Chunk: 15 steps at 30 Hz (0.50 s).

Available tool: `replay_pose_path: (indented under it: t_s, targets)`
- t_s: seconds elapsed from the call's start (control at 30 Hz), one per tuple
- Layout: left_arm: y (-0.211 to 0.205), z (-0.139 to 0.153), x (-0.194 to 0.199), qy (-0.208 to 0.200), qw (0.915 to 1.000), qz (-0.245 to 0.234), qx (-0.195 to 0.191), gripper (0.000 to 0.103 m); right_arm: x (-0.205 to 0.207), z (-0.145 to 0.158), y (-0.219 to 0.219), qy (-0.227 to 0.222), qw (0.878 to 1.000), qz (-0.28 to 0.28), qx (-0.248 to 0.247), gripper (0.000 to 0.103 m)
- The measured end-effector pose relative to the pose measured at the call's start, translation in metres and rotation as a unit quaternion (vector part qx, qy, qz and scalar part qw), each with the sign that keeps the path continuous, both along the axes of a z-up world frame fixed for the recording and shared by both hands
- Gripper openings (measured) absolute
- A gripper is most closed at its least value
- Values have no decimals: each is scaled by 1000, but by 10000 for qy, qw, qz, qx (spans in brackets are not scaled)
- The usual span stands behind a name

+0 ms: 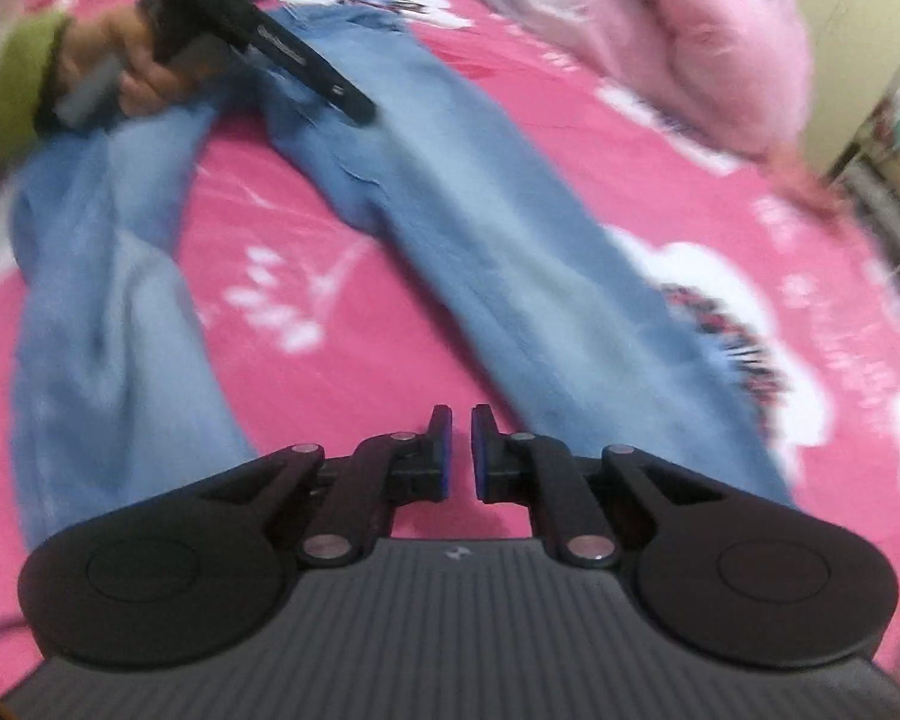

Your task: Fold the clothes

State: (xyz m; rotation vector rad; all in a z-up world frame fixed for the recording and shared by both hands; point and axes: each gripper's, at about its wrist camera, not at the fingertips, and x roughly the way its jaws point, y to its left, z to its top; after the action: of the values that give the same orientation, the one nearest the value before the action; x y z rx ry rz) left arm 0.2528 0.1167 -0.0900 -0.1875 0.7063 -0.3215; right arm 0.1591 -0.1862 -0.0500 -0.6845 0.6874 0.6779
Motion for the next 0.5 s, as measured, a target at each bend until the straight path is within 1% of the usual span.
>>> replay_pose_path:
  t_s: [0.03, 0.1, 0.13, 0.17, 0.23, 0.3, 0.33, 0.37, 0.4, 0.43, 0.5]
  targets:
    - [0, 0, 0, -4, 10000, 0, -1, 52, -2, 0, 0, -189, 9998, 29, -115, 6]
    - [0, 0, 0, -10, 10000, -2, -3, 52, 1, -5, 9, -339, 9988, 226, -263, 8]
    - [0, 0, 0, -11, 10000, -3, -1, 52, 2, -8, 13, -413, 9980, 325, -337, 13]
    - [0, 0, 0, -12, 10000, -5, 1, 52, 4, -10, 18, -488, 9971, 423, -411, 20]
    - [0, 0, 0, -11, 10000, -6, -6, 52, 7, -16, 26, -636, 9945, 620, -558, 27]
    - [1, 0, 0, -9, 10000, -6, -15, 52, 10, -21, 35, -785, 9911, 816, -705, 26]
    - [1, 0, 0, -8, 10000, -7, -23, 52, 12, -24, 39, -859, 9891, 913, -778, 23]
    - [1, 0, 0, -6, 10000, -9, -29, 52, 14, -26, 42, -919, 9874, 967, -846, 16]
    - [1, 0, 0, -3, 10000, -11, -34, 52, 20, -28, 38, -903, 9883, 844, -890, 6]
    - [1, 0, 0, -2, 10000, -13, -38, 52, 25, -29, 31, -779, 9905, 709, -887, 2]
    - [2, 0, 0, 0, 10000, -16, -49, 52, 30, -31, 14, -472, 9951, 463, -730, 0]
